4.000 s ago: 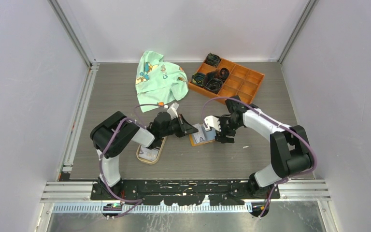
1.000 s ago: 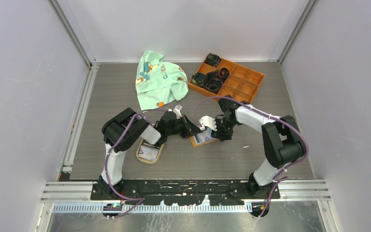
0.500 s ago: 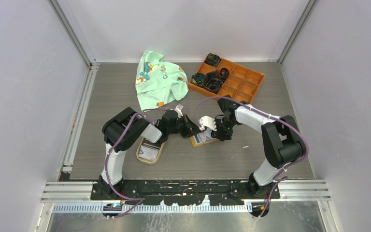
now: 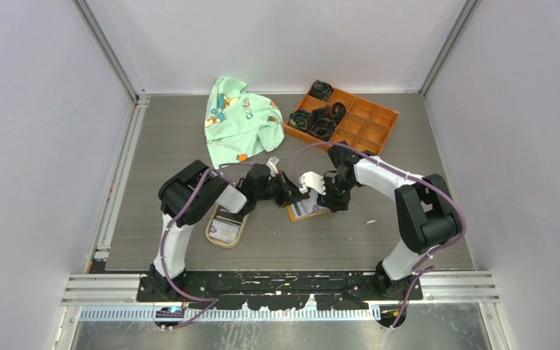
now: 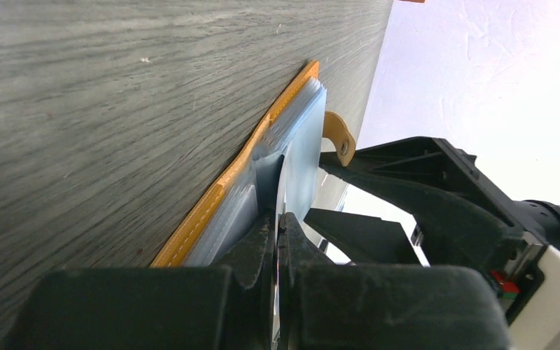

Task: Put the credit cards into the card holder
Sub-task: Insert the credit card into the card holder.

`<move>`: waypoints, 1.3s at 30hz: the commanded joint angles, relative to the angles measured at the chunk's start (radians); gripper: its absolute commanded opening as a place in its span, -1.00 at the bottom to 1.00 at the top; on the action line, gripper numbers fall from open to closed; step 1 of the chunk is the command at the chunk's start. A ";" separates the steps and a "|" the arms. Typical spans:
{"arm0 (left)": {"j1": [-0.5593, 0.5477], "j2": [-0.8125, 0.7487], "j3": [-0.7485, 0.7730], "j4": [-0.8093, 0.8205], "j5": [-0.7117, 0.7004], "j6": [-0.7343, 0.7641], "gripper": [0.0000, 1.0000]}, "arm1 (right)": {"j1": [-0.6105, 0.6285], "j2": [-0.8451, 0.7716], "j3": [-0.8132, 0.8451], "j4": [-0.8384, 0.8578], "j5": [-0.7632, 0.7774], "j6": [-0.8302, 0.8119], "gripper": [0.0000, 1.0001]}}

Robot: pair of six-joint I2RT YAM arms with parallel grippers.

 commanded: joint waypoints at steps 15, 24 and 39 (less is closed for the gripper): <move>0.011 0.054 0.009 -0.058 0.023 0.016 -0.91 | 0.198 -0.154 0.129 -0.014 -0.253 0.251 -0.71; 0.012 0.063 0.005 -0.038 0.029 0.011 -0.88 | 0.350 -0.074 0.060 0.232 0.073 0.370 -0.98; 0.012 0.077 0.004 -0.014 0.038 0.000 -0.85 | 0.375 -0.011 0.014 0.287 0.158 0.334 -0.98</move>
